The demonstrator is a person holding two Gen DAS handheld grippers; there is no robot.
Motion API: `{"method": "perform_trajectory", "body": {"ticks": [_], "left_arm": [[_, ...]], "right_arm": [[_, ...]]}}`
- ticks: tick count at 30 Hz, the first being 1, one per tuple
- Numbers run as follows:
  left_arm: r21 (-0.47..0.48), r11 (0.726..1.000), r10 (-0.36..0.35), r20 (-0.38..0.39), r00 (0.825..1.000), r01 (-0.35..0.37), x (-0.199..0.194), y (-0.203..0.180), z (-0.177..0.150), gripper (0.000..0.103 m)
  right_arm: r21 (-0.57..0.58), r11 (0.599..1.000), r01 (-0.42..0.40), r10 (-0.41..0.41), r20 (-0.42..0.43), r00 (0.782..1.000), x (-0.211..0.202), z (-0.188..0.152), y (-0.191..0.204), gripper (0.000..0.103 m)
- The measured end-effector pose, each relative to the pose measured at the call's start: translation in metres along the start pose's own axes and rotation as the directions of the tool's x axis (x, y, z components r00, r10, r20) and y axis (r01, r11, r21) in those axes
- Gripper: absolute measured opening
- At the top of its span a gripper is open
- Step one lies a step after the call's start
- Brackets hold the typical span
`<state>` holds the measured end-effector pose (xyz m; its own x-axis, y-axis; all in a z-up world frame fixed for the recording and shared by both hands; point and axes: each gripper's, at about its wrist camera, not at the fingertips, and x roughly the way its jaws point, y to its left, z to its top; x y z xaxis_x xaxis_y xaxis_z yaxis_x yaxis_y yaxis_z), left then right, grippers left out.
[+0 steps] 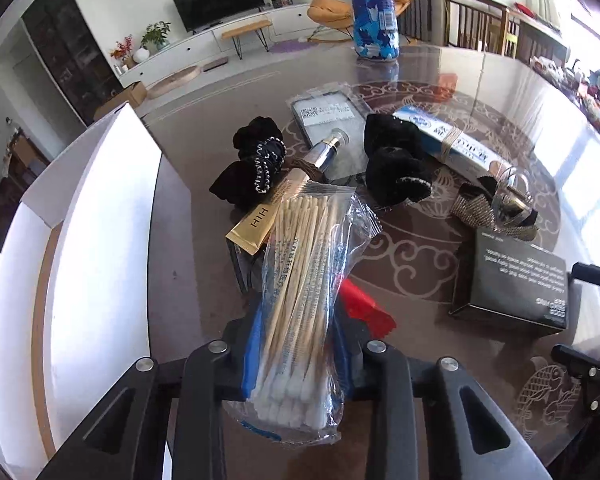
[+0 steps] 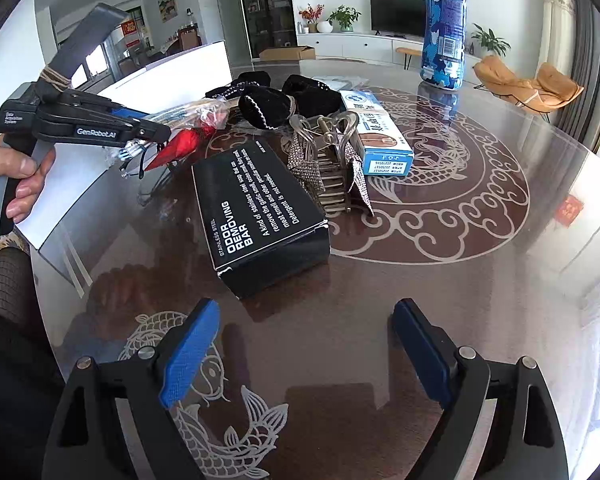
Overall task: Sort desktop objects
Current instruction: 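Grasp the cotton swab bag with the left tool while right tool approaches the black box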
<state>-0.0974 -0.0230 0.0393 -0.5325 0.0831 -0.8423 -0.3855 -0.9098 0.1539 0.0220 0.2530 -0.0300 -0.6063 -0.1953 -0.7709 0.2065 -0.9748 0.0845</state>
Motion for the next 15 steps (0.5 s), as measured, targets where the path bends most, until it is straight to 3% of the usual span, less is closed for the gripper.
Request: {"method": "perform_trajectory", "body": {"ticks": [6, 9, 15], "left_arm": [[-0.168, 0.984, -0.039, 0.097, 0.995, 0.055, -0.064, 0.000, -0.055, 0.031], [-0.228, 0.968, -0.092, 0.063, 0.994, 0.104, -0.064, -0.005, -0.085, 0.031], [-0.285, 0.954, -0.106, -0.026, 0.994, 0.094, -0.040, -0.020, -0.122, 0.031]], "right_arm": [[0.009, 1.000, 0.003, -0.003, 0.002, 1.000, 0.000, 0.001, -0.002, 0.089], [-0.003, 1.000, 0.018, -0.018, -0.004, 1.000, 0.001, 0.001, -0.001, 0.089], [-0.017, 0.999, 0.032, -0.032, -0.010, 0.999, 0.001, 0.000, 0.001, 0.090]]}}
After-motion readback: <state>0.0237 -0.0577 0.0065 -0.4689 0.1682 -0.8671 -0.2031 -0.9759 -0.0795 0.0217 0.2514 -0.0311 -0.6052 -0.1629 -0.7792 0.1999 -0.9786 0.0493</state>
